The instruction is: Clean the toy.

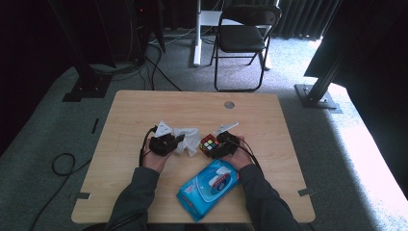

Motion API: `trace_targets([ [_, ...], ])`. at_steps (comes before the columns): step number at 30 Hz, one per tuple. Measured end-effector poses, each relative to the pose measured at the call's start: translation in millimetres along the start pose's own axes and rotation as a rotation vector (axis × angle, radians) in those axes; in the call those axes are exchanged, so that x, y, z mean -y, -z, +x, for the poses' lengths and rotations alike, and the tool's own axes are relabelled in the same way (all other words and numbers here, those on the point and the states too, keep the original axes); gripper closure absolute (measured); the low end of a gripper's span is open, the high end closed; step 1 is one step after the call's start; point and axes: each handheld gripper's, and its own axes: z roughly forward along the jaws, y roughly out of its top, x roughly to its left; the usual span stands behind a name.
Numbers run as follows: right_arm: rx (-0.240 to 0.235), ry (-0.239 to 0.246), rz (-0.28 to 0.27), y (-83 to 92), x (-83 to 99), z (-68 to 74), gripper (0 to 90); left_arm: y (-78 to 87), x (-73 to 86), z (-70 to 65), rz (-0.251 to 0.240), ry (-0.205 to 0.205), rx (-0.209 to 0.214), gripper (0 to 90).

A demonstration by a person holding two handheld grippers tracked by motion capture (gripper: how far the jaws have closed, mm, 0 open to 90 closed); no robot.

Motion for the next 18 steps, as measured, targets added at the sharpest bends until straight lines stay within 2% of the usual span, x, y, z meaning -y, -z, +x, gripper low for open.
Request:
trace_targets([
  [6, -0.007, -0.003, 0.018, -0.8, -2.3, -1.0, 24.9, 1.3, -0.7, 0.6, -0.001, -0.002, -0.002, 87.9],
  [11, -0.03, -0.003, 0.031, -0.6, -5.8, -4.3, 30.9, 1.3, -0.9, 0.5, -0.002, -0.002, -0.001, 87.9],
  [15, -0.033, -0.004, 0.034, -0.7, -6.2, -4.7, 31.2, 1.4, -0.8, 0.8, -0.002, -0.002, -0.002, 87.9],
  [18, -0.034, 0.018, 0.046, -0.4, -7.8, -3.8, 32.3, 1.7, -0.8, 0.5, -0.004, -0.002, -0.001, 87.9],
])
